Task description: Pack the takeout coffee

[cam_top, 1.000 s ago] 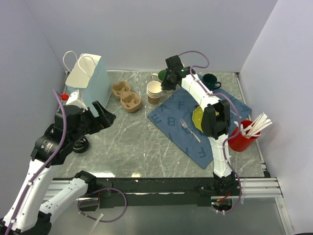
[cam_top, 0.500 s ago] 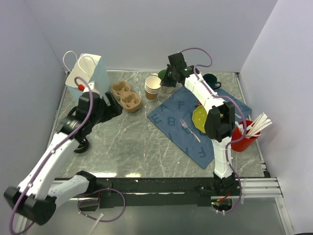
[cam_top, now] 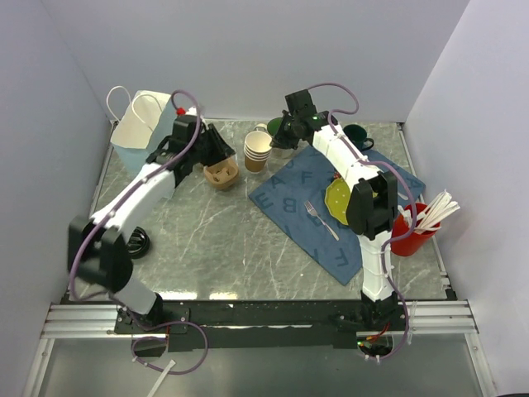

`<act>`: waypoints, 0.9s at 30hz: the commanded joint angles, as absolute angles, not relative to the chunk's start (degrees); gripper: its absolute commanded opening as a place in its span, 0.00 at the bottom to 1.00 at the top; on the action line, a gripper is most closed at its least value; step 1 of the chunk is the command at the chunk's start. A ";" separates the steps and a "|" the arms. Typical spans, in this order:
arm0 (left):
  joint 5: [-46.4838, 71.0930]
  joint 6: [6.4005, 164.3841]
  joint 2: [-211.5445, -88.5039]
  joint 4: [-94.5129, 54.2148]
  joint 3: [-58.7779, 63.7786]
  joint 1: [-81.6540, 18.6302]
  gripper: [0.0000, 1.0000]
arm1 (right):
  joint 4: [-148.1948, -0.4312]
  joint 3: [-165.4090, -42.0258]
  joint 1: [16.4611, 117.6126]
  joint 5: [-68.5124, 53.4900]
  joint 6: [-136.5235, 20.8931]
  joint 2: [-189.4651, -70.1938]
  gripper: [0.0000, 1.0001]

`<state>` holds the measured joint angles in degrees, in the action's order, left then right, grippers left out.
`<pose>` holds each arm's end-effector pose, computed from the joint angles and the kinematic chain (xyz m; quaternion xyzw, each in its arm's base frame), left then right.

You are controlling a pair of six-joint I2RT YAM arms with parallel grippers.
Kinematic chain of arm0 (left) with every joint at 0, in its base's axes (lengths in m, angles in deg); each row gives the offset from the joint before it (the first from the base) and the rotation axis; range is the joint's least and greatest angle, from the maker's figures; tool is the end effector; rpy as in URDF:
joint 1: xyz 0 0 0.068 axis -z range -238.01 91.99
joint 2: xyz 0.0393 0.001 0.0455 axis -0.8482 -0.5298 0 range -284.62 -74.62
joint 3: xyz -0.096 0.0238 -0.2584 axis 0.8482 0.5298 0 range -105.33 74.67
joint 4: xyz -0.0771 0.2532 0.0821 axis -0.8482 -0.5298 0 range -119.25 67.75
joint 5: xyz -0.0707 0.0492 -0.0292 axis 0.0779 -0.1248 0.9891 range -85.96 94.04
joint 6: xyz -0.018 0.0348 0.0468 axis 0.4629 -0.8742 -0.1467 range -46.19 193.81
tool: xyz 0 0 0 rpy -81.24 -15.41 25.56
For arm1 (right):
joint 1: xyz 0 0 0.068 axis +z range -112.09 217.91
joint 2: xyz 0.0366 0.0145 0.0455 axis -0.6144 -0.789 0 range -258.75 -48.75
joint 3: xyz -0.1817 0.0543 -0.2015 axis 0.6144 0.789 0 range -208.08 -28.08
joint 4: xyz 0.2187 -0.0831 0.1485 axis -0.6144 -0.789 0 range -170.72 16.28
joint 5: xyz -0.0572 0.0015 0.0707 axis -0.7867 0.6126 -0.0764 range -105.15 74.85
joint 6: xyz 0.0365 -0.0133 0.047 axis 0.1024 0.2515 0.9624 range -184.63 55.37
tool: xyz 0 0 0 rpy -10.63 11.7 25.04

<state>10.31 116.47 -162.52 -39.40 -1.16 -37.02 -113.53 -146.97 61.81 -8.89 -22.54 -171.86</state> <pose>0.3555 -0.1419 0.3269 -0.1347 0.8511 -0.3065 0.4044 0.4712 0.2142 0.2957 0.1242 0.9111 0.2544 0.2996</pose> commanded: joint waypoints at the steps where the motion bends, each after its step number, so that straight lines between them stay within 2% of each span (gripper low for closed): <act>1: 16.96 117.32 -170.05 -32.18 -6.53 -37.97 0.37 | -111.69 -147.09 60.85 -7.51 -22.09 -170.04 0.00; 4: 19.42 116.88 -174.80 -30.87 -9.35 -38.59 0.36 | -110.99 -146.30 60.94 -7.07 -21.92 -169.95 0.00; 16: 21.09 116.53 -180.26 -28.32 -12.70 -39.38 0.45 | -109.31 -143.92 60.67 -6.36 -21.92 -169.95 0.00; 27: 20.22 116.53 -181.84 -28.67 -11.91 -39.38 0.40 | -109.14 -143.75 60.32 -6.28 -21.56 -170.30 0.00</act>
<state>19.68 116.73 -182.08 -30.66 -10.85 -39.29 -111.69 -143.78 61.11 -6.64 -22.24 -171.86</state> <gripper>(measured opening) 0.407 0.015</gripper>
